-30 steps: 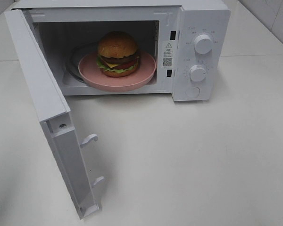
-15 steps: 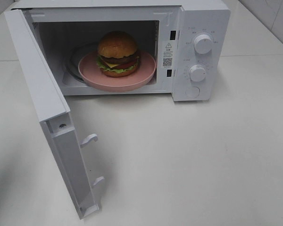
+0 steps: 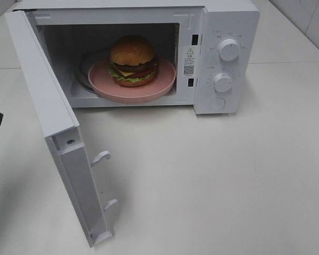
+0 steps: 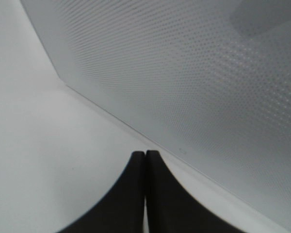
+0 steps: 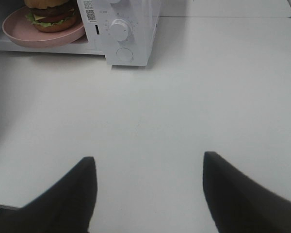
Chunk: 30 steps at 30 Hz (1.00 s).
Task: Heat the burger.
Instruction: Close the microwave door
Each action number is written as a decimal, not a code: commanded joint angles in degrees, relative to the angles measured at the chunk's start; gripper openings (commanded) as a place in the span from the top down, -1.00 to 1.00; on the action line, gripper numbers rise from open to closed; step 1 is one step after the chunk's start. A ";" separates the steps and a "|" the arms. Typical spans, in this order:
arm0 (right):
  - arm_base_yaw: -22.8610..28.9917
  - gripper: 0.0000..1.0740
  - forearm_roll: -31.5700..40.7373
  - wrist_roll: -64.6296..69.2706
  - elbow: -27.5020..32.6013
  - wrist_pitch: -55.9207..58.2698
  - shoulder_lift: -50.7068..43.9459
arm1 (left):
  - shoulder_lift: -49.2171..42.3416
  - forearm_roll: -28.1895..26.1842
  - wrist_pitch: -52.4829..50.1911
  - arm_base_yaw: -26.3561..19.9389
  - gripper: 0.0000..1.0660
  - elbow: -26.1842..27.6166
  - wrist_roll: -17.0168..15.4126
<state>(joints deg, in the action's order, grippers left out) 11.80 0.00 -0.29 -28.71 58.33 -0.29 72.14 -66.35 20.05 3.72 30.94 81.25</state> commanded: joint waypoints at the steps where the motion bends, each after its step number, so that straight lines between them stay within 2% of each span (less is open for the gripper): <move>1: -0.23 -0.12 0.00 -0.34 0.17 -1.03 -1.38 | 2.35 -1.60 -5.21 4.18 0.99 1.38 1.15; 2: -0.23 -0.12 0.00 -0.34 0.17 -1.03 -1.38 | 2.35 -1.60 -5.21 4.18 0.99 1.38 1.15; 6: -0.23 -0.12 0.00 -0.34 0.17 -1.03 -1.38 | 7.45 -1.72 -9.85 9.40 0.99 3.90 1.03; 11: -0.23 -0.12 0.00 -0.29 0.17 -1.03 -1.38 | 10.60 -1.78 -9.63 11.00 0.99 5.96 1.03; 15: -0.23 -0.12 0.00 -0.29 0.17 -1.03 -1.38 | 16.04 -1.78 -9.45 13.64 0.99 10.83 0.74; 26: -0.23 -0.12 0.00 -0.17 0.17 -1.03 -1.38 | 22.57 -1.83 -9.63 18.56 0.99 18.16 0.74; 30: -0.23 -0.12 0.00 -0.17 0.17 -1.03 -1.38 | 27.04 -1.83 -9.74 21.08 0.99 23.49 0.74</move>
<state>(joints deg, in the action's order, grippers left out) 11.80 0.00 -0.29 -28.71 58.27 -0.29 97.40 -67.55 10.26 23.55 52.08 82.16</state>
